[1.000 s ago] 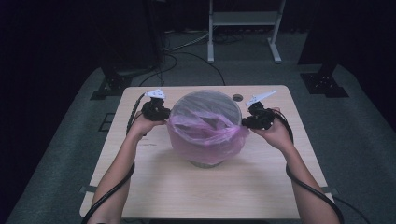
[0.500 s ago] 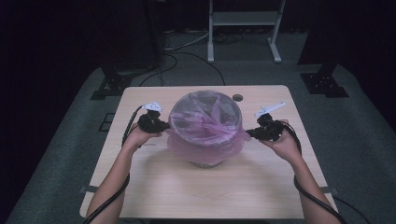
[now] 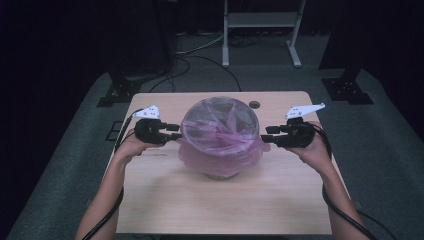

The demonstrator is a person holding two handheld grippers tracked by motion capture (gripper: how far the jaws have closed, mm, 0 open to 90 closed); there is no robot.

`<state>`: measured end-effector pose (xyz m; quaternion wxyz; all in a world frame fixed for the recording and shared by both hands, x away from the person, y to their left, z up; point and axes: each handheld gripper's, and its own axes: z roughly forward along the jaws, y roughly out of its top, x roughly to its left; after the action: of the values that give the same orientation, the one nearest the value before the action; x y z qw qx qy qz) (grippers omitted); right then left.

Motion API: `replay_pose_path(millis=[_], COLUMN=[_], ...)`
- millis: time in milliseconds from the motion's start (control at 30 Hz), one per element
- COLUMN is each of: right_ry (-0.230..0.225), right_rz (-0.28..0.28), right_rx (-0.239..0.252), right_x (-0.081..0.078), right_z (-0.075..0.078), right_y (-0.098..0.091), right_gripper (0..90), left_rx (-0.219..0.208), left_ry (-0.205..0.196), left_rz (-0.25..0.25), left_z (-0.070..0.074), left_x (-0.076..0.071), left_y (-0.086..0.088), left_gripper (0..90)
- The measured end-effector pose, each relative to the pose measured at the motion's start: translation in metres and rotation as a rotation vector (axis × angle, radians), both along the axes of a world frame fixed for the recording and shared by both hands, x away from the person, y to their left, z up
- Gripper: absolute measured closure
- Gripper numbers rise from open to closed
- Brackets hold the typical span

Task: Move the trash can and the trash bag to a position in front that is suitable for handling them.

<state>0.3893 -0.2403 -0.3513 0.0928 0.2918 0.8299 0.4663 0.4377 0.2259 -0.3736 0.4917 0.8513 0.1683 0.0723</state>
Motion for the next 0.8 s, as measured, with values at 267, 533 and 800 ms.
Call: replay_pose_path(millis=[267, 533, 800], right_ry=[-0.034, -0.060, -0.015], right_rz=[0.171, 0.222, 0.174], right_rx=[-0.056, -0.109, -0.130], right_x=[-0.004, -0.007, -0.009], right_z=[0.008, 0.009, 0.001], right_y=[0.020, 0.029, 0.034], right_gripper=[48.6, 62.2, 90.0], left_rx=[-0.006, 0.039, 0.053], left_ry=[-0.025, -0.054, -0.049], left_rz=[-0.205, -0.239, -0.208], left_z=[0.003, 0.006, -0.002], left_x=[-0.007, -0.010, -0.013], left_y=[-0.015, -0.022, -0.024], left_gripper=[47.3, 56.6, 89.9])
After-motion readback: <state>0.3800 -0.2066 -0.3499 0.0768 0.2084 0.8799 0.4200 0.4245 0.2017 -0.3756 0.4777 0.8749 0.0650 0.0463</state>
